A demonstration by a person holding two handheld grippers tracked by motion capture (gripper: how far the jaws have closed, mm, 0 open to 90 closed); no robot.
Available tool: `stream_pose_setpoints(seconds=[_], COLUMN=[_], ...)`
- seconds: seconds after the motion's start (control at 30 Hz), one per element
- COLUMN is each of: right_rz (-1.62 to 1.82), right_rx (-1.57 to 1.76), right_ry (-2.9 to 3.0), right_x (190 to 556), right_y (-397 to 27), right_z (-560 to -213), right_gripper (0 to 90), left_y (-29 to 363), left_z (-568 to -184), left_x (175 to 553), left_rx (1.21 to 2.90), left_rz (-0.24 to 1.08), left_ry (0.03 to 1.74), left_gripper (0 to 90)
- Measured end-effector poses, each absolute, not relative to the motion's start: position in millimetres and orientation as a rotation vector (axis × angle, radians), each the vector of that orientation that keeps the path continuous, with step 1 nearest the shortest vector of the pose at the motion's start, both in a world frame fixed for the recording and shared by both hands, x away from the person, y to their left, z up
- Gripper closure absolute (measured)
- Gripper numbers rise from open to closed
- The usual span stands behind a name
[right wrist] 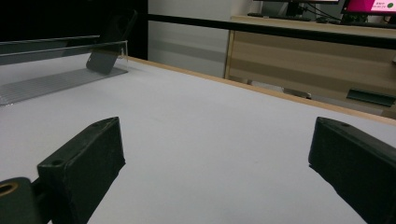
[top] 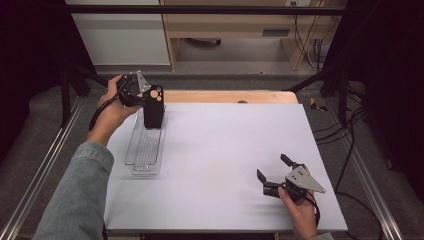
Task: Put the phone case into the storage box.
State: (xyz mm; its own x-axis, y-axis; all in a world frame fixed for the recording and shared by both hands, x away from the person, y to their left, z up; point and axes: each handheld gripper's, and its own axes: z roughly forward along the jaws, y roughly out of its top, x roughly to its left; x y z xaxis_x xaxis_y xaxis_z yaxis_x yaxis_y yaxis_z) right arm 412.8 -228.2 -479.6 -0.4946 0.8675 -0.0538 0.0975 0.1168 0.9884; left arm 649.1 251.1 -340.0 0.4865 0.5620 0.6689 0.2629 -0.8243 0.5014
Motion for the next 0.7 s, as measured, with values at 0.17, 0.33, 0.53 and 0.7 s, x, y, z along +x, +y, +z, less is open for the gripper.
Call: stream_pose_setpoints(seconds=[0.17,0.33,0.53,0.7], right_rz=[1.441,1.44,1.439,1.442], right_rx=[0.946,0.946,0.946,0.946], right_ry=[1.718,1.714,1.712,1.713], right_x=[412.9,412.5,412.5,412.5], right_y=[-228.2,-228.2,-228.1,-227.9], right_z=[-479.6,-479.3,-479.2,-478.9], right_gripper=[3.4,3.1,3.0,3.0], left_y=[251.0,248.0,244.4,243.9], left_z=[-342.1,-343.2,-343.7,-346.0], left_x=[646.5,644.1,642.5,639.4], left_rx=[2.392,2.386,2.38,2.374], left_rz=[1.25,1.244,1.234,1.225], left_ry=[0.712,0.712,0.705,0.725], left_gripper=[31.4,27.7,25.0,23.5])
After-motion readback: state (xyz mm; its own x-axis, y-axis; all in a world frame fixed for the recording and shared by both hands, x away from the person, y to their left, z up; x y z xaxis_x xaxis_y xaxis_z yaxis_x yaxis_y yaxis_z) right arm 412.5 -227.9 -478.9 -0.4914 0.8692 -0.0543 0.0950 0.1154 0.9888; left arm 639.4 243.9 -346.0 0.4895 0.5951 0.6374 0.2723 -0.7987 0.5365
